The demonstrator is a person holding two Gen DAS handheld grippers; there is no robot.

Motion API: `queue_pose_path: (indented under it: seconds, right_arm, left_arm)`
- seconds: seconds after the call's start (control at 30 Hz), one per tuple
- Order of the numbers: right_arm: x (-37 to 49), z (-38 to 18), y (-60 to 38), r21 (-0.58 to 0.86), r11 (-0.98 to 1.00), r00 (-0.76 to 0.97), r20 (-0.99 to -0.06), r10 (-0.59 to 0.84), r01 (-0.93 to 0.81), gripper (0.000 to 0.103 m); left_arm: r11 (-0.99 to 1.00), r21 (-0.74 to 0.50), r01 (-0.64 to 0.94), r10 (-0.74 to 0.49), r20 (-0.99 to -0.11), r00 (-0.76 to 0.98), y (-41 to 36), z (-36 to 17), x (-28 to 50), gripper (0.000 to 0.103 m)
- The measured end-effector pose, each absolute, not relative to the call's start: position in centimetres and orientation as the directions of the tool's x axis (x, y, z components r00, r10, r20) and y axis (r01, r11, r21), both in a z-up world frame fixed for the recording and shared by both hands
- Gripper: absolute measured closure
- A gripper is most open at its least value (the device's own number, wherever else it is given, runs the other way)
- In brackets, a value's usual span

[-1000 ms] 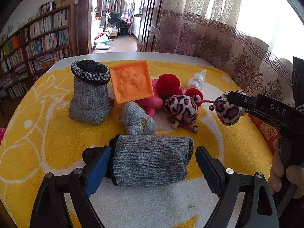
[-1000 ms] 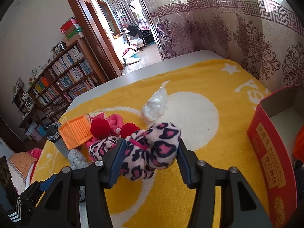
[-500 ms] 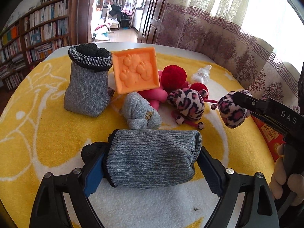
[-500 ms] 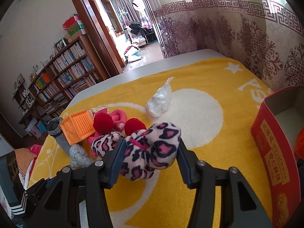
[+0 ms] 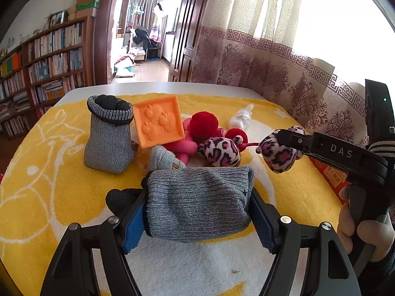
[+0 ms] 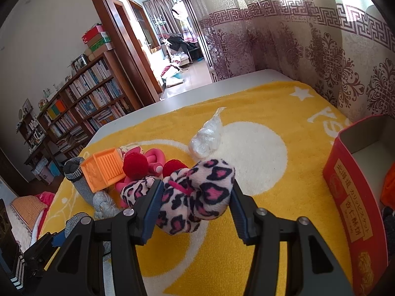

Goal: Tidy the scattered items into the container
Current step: 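Carry the leopard plush and grey sock over to the red box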

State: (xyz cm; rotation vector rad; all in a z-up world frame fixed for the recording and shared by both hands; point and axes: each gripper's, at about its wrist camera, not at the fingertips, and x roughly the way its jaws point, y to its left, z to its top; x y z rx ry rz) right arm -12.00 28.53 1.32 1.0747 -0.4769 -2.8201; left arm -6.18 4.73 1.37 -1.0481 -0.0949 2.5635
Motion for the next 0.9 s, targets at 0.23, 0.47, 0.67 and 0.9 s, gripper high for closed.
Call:
queue_pose_path:
  seconds: [0.23, 0.47, 0.67, 0.9]
  right_arm:
    - [-11.9, 1.5, 28.8, 0.317, -0.947, -0.76, -0.625, -0.176, -0.042, 0.047]
    - [-11.6, 1.7, 29.1, 0.315, -0.947, -0.773, -0.614, -0.158, -0.056, 0.047]
    - [-11.2, 2.0, 29.6, 0.321, -0.945, -0.785, -0.602, -0.147, -0.069, 0.047]
    - [-9.4, 3.1, 31.2, 0.341, -0.934, -0.805, -0.581, -0.122, -0.104, 0.047]
  left_arm:
    - [-0.937, -0.192, -0.293, 0.345, -0.65, -0.677, 4.5, 1.8, -5.9, 0.026]
    - [-0.939, -0.181, -0.292, 0.338, -0.643, -0.687, 4.7, 1.9, -5.7, 0.026]
    - [-0.939, -0.182, -0.292, 0.338, -0.638, -0.692, 4.7, 2.1, -5.5, 0.026]
    - [-0.934, -0.192, -0.302, 0.354, -0.631, -0.691, 4.8, 2.3, -5.4, 0.026]
